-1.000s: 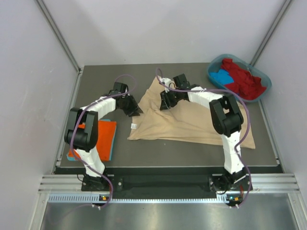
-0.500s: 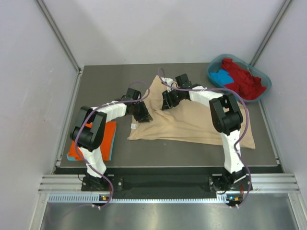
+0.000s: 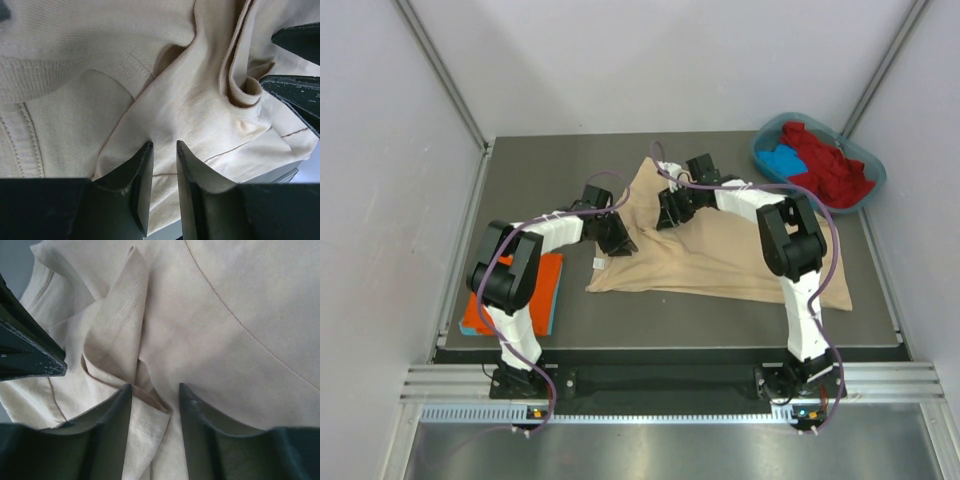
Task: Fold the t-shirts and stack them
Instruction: Fold the tshirt
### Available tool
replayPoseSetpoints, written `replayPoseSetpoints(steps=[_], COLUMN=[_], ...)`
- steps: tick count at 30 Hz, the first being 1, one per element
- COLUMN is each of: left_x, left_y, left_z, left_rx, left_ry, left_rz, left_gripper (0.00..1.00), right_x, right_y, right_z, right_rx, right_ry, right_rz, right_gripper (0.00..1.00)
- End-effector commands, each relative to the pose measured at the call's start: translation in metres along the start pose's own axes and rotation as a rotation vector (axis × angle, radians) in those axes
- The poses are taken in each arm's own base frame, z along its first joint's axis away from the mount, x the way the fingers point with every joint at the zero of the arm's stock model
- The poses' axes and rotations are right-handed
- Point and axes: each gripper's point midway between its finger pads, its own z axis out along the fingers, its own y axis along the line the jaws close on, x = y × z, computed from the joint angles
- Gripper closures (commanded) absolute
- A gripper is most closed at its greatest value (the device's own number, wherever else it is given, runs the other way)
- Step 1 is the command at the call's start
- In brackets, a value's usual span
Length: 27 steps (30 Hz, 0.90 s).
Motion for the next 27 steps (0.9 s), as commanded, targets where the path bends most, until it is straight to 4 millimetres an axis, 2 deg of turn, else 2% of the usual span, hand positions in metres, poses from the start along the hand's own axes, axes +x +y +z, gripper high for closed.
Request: replayPoseSetpoints(steps=[1,2,4,5,8,12,16,19,21,25,27], left_x=[0.003,0.003,0.003,0.002,0.002,0.002,0.004,0.005,0.006,0.006,0.006], left_y=[0.027,0.026,0.026,0.025,0.027,0.029,0.033,0.035,0.036,0.035,0.035], left_z=[0.011,0.011,0.009,0.008,0.005,0.004,0.005,0.005,0.006,0.007,0.008], left_rx=[-0.087,-0.086,-0.087,-0.086,-0.099,-0.106,-0.119,-0.122,-0.127,-0.122,-0.120], left_ry=[-0.019,-0.020,-0.024,-0.027,-0.036,-0.042,-0.038,-0.037,-0.035,-0.033,-0.031], left_rz=[-0.006,-0.009,-0.010,-0.009,-0.011,-0.012,-0.019,-0.021,-0.020,-0.023,-0.026], left_gripper=[0.69,0.69,0.69,0.69,0.69,0.68,0.68,0.68,0.68,0.68,0.68], right_x=[0.011,0.012,0.011,0.010,0.003,-0.015,-0.038,-0.040,-0.037,-0.026,-0.023], right_y=[-0.008,-0.008,-0.006,-0.006,-0.003,0.001,0.009,0.018,0.025,0.026,0.024], right_z=[0.005,0.005,0.004,0.003,-0.003,-0.016,-0.039,-0.046,-0.044,-0.034,-0.032], right_rx=[0.007,0.005,-0.001,-0.005,-0.014,-0.023,-0.048,-0.102,-0.135,-0.157,-0.155], right_ry=[0.017,0.017,0.013,0.008,-0.017,-0.074,-0.175,-0.197,-0.187,-0.154,-0.143], right_rz=[0.009,0.011,0.010,0.011,0.006,-0.011,0.001,0.024,0.029,0.050,0.057], right_gripper=[0.58,0.67,0.78,0.87,1.00,1.00,1.00,1.00,1.00,0.99,0.83])
